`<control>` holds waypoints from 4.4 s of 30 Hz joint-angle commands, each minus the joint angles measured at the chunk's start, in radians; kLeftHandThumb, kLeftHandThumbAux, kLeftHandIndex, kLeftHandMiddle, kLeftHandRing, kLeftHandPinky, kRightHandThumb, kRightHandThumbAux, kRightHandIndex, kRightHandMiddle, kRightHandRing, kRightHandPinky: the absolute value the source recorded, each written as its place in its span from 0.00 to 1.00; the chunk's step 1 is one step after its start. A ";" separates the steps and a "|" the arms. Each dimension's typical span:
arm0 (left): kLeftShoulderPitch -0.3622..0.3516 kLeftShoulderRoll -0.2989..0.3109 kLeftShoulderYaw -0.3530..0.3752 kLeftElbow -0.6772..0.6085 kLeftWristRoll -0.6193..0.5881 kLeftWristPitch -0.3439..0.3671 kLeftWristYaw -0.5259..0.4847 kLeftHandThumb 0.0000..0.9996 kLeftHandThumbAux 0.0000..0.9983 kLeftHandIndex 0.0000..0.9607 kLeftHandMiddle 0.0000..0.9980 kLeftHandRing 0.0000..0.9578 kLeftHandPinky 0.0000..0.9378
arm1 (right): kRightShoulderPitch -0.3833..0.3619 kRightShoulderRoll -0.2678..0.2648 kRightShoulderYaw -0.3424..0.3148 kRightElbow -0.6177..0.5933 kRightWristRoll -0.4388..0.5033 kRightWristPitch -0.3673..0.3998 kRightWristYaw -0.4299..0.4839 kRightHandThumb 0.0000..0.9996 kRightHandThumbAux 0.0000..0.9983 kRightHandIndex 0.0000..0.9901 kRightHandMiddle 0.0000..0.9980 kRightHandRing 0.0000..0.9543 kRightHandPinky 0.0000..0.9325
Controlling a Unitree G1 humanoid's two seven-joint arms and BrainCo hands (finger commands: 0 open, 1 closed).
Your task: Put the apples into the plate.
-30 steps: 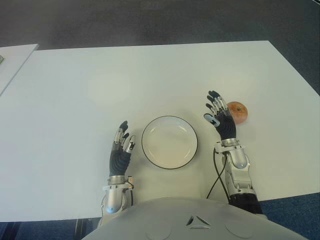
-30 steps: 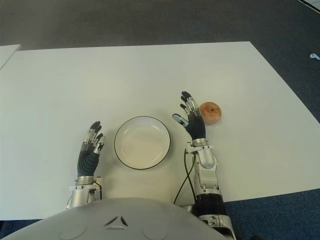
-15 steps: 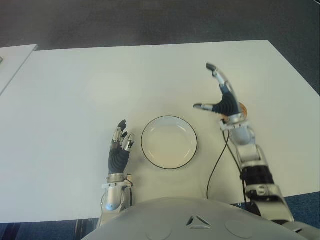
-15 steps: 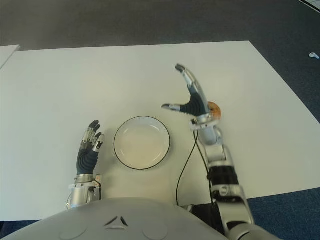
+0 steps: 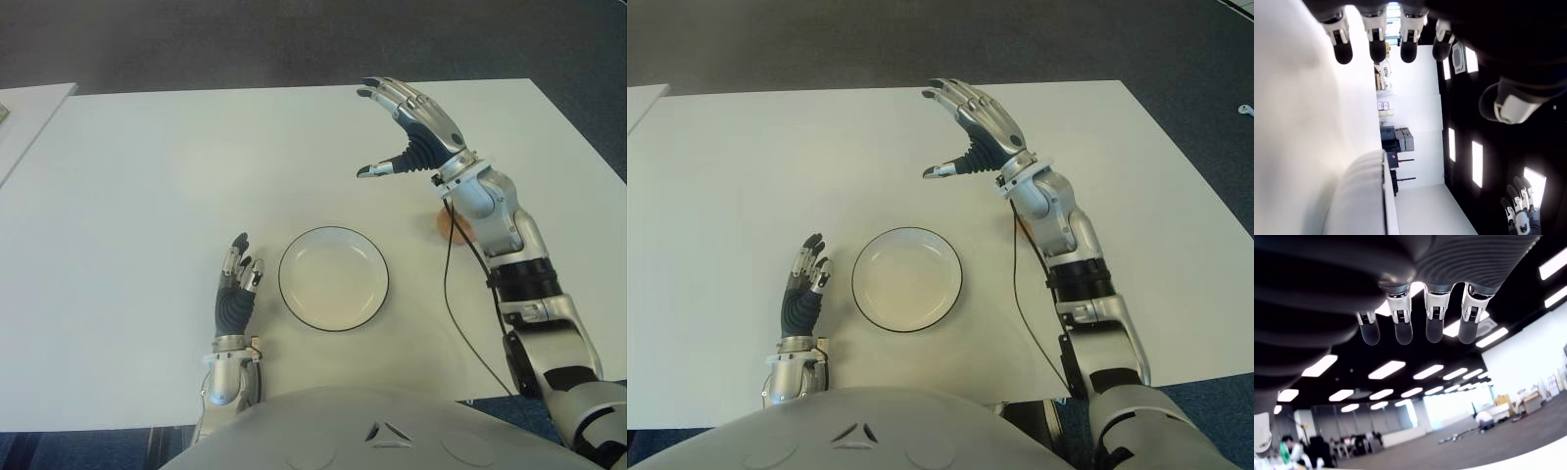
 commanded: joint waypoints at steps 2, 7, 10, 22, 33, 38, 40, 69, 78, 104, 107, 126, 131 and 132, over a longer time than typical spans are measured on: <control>0.001 -0.006 0.000 0.001 -0.008 0.023 -0.008 0.00 0.39 0.00 0.00 0.00 0.00 | -0.074 -0.048 0.065 0.159 -0.060 -0.015 -0.035 0.42 0.55 0.10 0.07 0.06 0.10; 0.003 -0.002 -0.001 0.004 -0.007 0.013 -0.012 0.01 0.39 0.00 0.00 0.00 0.00 | -0.161 -0.091 0.130 0.378 -0.122 -0.043 -0.129 0.40 0.56 0.09 0.06 0.04 0.07; 0.007 0.003 0.000 0.008 -0.003 -0.002 -0.013 0.00 0.39 0.00 0.00 0.00 0.00 | -0.201 -0.106 0.165 0.488 -0.148 -0.055 -0.180 0.38 0.57 0.09 0.05 0.03 0.05; 0.029 0.026 0.009 0.019 -0.011 -0.063 -0.025 0.00 0.41 0.00 0.00 0.00 0.00 | -0.202 -0.201 0.262 0.718 -0.182 -0.116 -0.334 0.35 0.56 0.06 0.02 0.00 0.00; 0.040 0.033 0.019 0.029 -0.003 -0.090 -0.019 0.00 0.43 0.00 0.00 0.00 0.00 | -0.174 -0.233 0.270 0.752 -0.145 -0.125 -0.335 0.35 0.53 0.03 0.01 0.00 0.00; 0.044 0.034 0.019 0.032 0.000 -0.104 -0.021 0.00 0.44 0.00 0.00 0.00 0.00 | -0.163 -0.239 0.270 0.773 -0.134 -0.124 -0.343 0.35 0.52 0.03 0.01 0.00 0.00; 0.046 0.036 0.020 0.031 -0.002 -0.105 -0.024 0.00 0.44 0.00 0.00 0.00 0.00 | -0.159 -0.240 0.270 0.778 -0.131 -0.124 -0.348 0.35 0.52 0.03 0.01 0.00 0.00; 0.045 0.032 0.041 0.069 -0.004 -0.133 -0.022 0.00 0.44 0.00 0.00 0.00 0.00 | 0.033 -0.331 0.219 0.617 -0.040 -0.160 -0.366 0.34 0.48 0.02 0.04 0.01 0.00; 0.035 0.036 0.038 0.083 -0.029 -0.141 -0.043 0.00 0.43 0.00 0.00 0.00 0.00 | 0.081 -0.337 0.207 0.606 -0.014 -0.163 -0.355 0.33 0.47 0.02 0.04 0.02 0.00; 0.009 0.036 0.057 0.115 -0.010 -0.163 -0.038 0.00 0.44 0.00 0.00 0.00 0.00 | 0.200 -0.342 0.174 0.516 0.000 -0.157 -0.382 0.32 0.44 0.03 0.07 0.05 0.00; 0.008 0.037 0.057 0.115 -0.011 -0.166 -0.039 0.00 0.44 0.00 0.00 0.00 0.00 | 0.208 -0.338 0.175 0.518 -0.006 -0.155 -0.396 0.29 0.43 0.03 0.08 0.06 0.00; 0.006 0.046 0.060 0.119 -0.008 -0.175 -0.042 0.00 0.43 0.00 0.00 0.00 0.00 | 0.261 -0.305 0.172 0.519 0.016 -0.145 -0.406 0.26 0.42 0.03 0.08 0.06 0.00; 0.010 0.048 0.062 0.115 -0.008 -0.180 -0.040 0.00 0.44 0.00 0.00 0.00 0.00 | 0.281 -0.299 0.168 0.513 0.020 -0.145 -0.413 0.26 0.42 0.02 0.08 0.06 0.00; 0.010 0.048 0.062 0.115 -0.008 -0.181 -0.039 0.00 0.44 0.00 0.00 0.00 0.00 | 0.285 -0.298 0.168 0.513 0.019 -0.144 -0.415 0.26 0.43 0.02 0.08 0.06 0.00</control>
